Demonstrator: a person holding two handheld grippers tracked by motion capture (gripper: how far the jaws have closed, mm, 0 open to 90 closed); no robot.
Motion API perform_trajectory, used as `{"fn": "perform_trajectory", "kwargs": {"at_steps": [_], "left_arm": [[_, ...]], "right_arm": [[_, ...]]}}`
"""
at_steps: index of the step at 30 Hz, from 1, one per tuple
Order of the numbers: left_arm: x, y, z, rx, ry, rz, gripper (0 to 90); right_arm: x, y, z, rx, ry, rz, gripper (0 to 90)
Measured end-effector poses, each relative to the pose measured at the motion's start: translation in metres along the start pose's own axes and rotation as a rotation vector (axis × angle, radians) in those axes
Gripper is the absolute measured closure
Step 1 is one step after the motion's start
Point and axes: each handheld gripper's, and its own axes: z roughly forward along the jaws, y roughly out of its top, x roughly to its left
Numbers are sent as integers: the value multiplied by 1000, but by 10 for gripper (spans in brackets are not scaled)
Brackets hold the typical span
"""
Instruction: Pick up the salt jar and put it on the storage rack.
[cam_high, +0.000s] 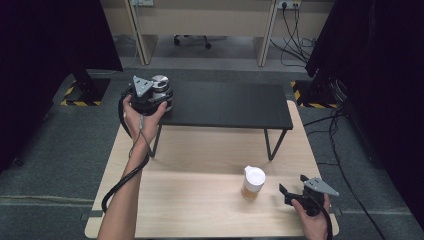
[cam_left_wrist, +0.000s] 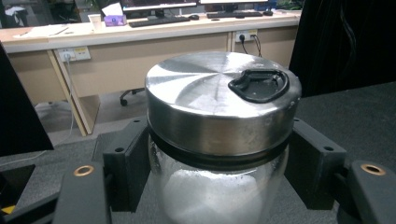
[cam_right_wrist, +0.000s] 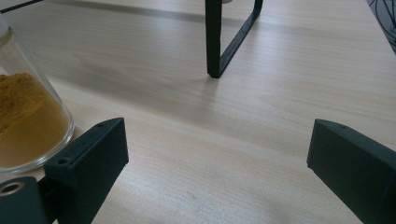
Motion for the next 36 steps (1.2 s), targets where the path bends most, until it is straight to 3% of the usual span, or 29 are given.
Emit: {"fn": "perform_trajectory", "kwargs": {"at_steps": [10,25,27,32,35,36], "left_arm": [[0,-4,0,-14,9,-42,305],[4,-3,0,-11,-7,-50,303],[7,-5,-2,-23,-20,-79,273],[4,-9,-11,-60,-3,-67,180],[1,-12,-14,-63,36,-80,44],[3,-15,-16,-75,24,-79,3]], "right_arm": [[0,0,0,-1,-2,-1,55],[0,0,0,-1,-2,-2,55],[0,0,0,-2,-2,0,55],[0,0,0,-1,-1,-4,55],[1,0,0,-2,-1,-4,55],[1,0,0,-2,-2,-5,55]]}}
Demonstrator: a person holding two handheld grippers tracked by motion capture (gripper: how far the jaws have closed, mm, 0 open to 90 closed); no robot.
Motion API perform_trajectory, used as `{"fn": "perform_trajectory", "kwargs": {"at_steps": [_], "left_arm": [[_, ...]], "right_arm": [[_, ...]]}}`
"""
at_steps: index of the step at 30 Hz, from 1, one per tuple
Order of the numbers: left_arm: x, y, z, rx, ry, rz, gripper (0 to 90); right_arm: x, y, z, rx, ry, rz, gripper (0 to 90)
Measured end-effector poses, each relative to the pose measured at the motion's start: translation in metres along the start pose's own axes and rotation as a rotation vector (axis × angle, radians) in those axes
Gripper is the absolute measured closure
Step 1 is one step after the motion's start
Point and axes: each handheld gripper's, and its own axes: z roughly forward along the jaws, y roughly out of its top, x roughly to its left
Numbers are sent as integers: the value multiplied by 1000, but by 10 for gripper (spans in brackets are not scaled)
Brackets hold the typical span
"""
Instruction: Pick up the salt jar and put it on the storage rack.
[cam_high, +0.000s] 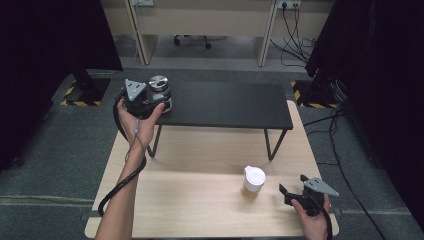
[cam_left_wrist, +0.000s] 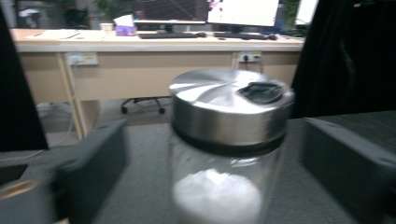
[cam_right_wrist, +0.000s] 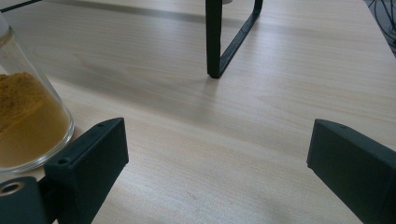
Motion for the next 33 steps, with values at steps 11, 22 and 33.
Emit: {"fn": "perform_trajectory", "kwargs": {"at_steps": [11,22,33], "left_arm": [[2,-12,-22,-33,-20,38,2],[-2,-22,-44,-60,1,49,2],[-1,-52,-71,-86,11,40,2]], "right_arm": [[1,0,0,1,-2,-4,55],[1,1,0,4,-3,-6,55],[1,0,0,1,-4,-8,55]]}}
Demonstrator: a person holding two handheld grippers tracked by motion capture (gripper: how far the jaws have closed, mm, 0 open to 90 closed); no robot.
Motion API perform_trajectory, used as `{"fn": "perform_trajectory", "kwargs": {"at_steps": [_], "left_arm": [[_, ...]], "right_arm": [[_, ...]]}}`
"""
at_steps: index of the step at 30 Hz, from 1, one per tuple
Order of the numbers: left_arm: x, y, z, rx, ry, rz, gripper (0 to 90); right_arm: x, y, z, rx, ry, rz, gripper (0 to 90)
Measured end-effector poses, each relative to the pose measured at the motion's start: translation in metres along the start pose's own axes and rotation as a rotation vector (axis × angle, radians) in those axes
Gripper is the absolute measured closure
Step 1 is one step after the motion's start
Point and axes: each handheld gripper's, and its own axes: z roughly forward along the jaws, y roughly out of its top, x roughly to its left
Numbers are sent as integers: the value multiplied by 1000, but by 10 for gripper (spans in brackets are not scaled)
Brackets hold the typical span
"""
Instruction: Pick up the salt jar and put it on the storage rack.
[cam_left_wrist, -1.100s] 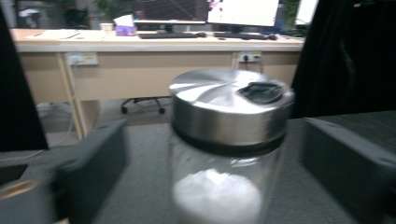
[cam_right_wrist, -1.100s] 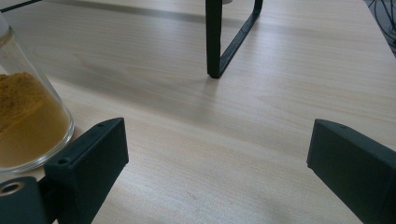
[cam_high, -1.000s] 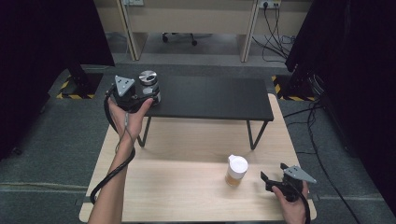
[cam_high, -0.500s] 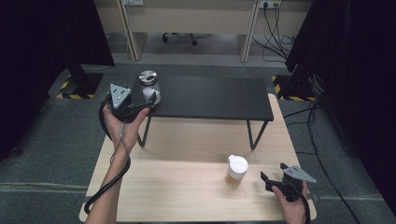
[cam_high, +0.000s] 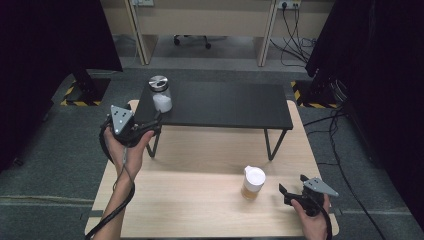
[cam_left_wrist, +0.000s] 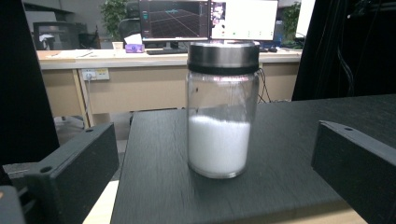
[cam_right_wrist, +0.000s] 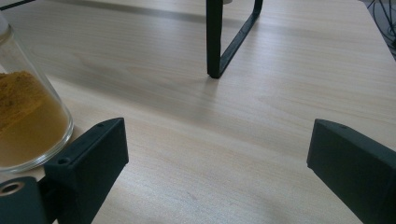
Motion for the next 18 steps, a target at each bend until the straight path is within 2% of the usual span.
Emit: {"fn": "perform_trajectory", "kwargs": {"at_steps": [8,10,11,15,17,18], "left_arm": [[-10,-27,-25,-25,-5,36,2],[-12,-40,-33,-27,-9,48,1],[-12,-40,-33,-27,-9,48,1],[-17,-59,-44,-32,-9,46,1],[-21,-77,-53,-35,-15,34,0],[-21,-77,-53,-35,-15,34,0]], "right_arm": [[1,0,0,0,-3,-7,54],[1,0,0,0,-4,-4,53],[1,0,0,0,-4,-4,53],[1,0,0,-2,-3,-6,52],[1,0,0,-2,-4,-6,51],[1,0,0,-2,-4,-6,51]]}}
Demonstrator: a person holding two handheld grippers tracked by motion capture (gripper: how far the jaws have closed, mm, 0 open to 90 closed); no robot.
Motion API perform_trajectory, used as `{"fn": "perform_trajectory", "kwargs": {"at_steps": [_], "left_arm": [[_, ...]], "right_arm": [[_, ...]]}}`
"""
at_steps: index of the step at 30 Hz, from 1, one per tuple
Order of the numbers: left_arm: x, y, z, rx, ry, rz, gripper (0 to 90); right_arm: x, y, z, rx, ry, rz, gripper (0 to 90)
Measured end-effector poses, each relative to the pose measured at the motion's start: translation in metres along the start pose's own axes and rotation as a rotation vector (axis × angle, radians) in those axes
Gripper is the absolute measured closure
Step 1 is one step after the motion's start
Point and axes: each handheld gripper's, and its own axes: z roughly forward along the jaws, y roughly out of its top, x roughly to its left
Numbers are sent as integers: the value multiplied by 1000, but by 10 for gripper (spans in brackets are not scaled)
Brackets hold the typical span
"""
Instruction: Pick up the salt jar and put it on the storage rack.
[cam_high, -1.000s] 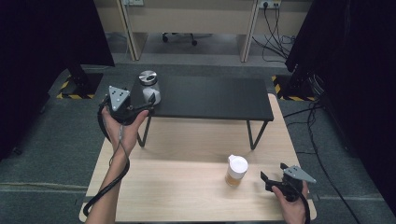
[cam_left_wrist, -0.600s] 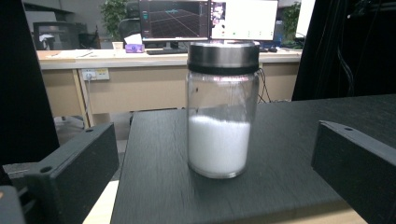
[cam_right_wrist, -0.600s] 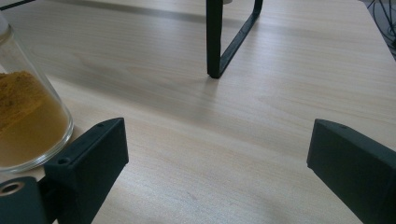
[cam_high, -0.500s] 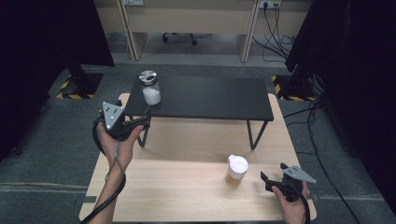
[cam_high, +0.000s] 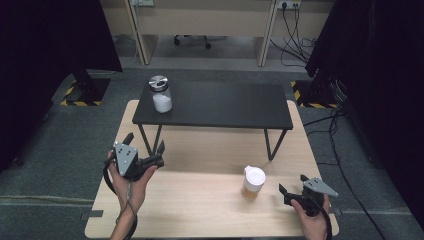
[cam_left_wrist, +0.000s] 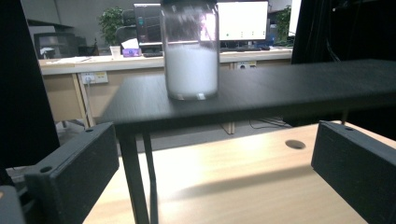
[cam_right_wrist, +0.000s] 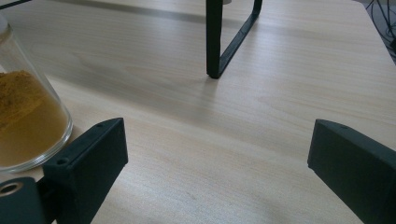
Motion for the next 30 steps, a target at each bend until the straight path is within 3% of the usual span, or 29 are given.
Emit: {"fn": "perform_trajectory", "kwargs": {"at_steps": [5,7,8,13,21,27,30], "left_arm": [[-6,-33,-11,24,-15,4,0],[-7,-38,-12,28,-14,3,0],[-8,-50,-14,21,-15,-4,0],[-15,-70,-17,16,-16,19,1],[-21,-85,-13,64,-16,14,1],[-17,-92,-10,107,-31,-40,6],[-15,-95,-8,128,-32,-43,8]], "right_arm": [[0,-1,0,-3,0,4,46],[0,0,0,-2,-2,0,46],[0,0,0,-1,-2,-2,46],[0,0,0,-2,0,0,46],[0,-1,-1,-5,3,3,46],[-1,-1,0,-5,6,3,46],[-1,-1,-1,-6,6,5,46]]}}
